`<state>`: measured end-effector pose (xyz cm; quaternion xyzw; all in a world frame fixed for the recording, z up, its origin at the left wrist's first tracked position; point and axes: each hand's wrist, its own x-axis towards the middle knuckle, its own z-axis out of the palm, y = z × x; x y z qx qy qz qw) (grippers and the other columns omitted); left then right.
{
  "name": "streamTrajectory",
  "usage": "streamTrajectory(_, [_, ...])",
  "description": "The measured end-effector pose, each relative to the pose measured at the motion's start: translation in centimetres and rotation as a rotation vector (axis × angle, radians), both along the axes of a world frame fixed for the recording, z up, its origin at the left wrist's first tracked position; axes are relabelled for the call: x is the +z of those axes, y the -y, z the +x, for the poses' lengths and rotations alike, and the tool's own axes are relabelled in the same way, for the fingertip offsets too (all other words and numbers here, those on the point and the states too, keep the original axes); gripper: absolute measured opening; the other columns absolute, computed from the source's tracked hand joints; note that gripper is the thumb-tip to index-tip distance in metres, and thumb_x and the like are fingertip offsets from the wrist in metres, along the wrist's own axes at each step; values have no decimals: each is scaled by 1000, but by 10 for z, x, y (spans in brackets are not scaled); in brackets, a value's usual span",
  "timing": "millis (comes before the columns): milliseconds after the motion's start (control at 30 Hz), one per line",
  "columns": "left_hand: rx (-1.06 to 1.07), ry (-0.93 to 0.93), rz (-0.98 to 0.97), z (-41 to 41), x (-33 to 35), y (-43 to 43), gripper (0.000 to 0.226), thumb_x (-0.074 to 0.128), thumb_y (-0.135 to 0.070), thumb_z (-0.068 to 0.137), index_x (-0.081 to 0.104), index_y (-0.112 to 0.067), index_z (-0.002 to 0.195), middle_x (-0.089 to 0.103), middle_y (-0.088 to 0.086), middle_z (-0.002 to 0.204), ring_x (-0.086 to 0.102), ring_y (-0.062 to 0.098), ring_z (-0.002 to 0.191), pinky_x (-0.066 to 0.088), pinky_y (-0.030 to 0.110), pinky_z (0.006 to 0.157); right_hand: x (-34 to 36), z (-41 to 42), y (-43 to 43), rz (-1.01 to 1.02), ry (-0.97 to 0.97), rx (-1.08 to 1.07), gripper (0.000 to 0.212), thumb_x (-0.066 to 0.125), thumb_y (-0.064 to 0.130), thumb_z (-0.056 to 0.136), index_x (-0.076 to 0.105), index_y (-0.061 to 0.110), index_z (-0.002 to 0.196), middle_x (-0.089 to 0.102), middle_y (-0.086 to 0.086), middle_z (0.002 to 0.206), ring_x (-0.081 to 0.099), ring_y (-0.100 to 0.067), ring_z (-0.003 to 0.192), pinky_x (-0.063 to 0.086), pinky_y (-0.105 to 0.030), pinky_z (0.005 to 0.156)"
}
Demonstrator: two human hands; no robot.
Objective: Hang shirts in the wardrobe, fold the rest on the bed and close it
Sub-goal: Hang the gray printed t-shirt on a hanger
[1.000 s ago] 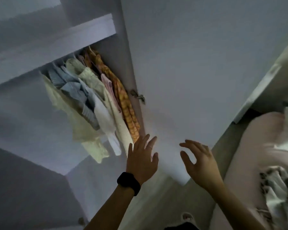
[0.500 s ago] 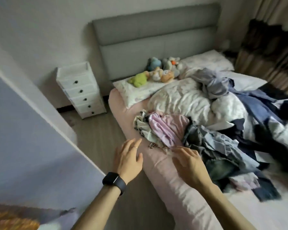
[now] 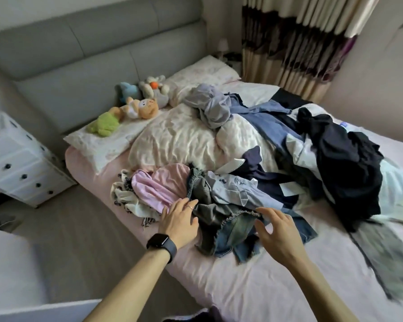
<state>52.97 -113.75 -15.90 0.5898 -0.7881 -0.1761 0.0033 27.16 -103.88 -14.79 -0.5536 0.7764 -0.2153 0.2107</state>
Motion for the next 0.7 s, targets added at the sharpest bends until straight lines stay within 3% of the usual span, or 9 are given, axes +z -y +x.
streamTrajectory(333, [-20,74,149,-15,-65,92,59,46,-36,98,29,-34,154,19,-1,164,15,20,151,17,46,121,-50,-6,109,161,19,64,44,57,41,97,53,27,139,55,5,141,43,-22,131,37,-34,108])
streamTrajectory(500, [-42,80,237,-23,-150,150,59,43,-39,100,25,-34,156,16,-2,165,10,18,152,13,44,121,-116,10,177,244,44,70,45,56,41,97,51,26,140,56,3,140,46,-22,128,42,-35,105])
streamTrajectory(633, [-96,102,268,-27,-227,179,64,39,-44,100,13,-35,158,2,-3,167,3,21,153,10,48,122,-185,22,227,335,54,87,44,51,38,100,48,25,142,54,-1,141,47,-25,129,42,-38,103])
streamTrajectory(700, [-118,111,261,-27,-254,188,68,39,-46,100,9,-32,159,-3,-6,167,11,26,151,13,49,122,-211,32,247,356,53,127,42,50,37,100,50,28,142,54,-2,141,48,-27,127,41,-39,104])
